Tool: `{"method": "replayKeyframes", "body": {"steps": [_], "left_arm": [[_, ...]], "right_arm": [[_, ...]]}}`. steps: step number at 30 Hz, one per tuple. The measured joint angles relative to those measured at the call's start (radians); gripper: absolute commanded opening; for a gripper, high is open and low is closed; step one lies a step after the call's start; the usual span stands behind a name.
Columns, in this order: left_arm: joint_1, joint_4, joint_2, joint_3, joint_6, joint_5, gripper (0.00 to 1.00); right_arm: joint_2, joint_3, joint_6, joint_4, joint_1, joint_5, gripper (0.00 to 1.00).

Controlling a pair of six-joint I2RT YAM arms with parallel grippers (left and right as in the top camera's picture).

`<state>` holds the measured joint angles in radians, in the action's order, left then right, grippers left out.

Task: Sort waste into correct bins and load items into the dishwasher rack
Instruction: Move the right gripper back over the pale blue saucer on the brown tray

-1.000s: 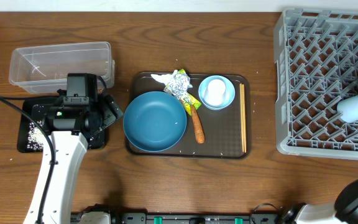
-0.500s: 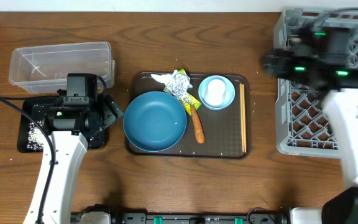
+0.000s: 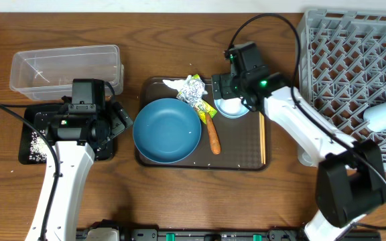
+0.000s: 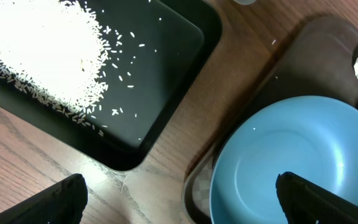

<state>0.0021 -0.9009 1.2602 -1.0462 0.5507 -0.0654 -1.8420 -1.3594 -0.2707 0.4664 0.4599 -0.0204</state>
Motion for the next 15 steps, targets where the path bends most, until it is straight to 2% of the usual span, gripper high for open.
{"method": "replayKeyframes", "body": {"steps": [15], "left_arm": [[0.000,0.000,0.000,0.000,0.000,0.000,1.00]], "right_arm": [[-0.065,0.000,-0.036,0.075,0.006,-0.063,0.91]]}}
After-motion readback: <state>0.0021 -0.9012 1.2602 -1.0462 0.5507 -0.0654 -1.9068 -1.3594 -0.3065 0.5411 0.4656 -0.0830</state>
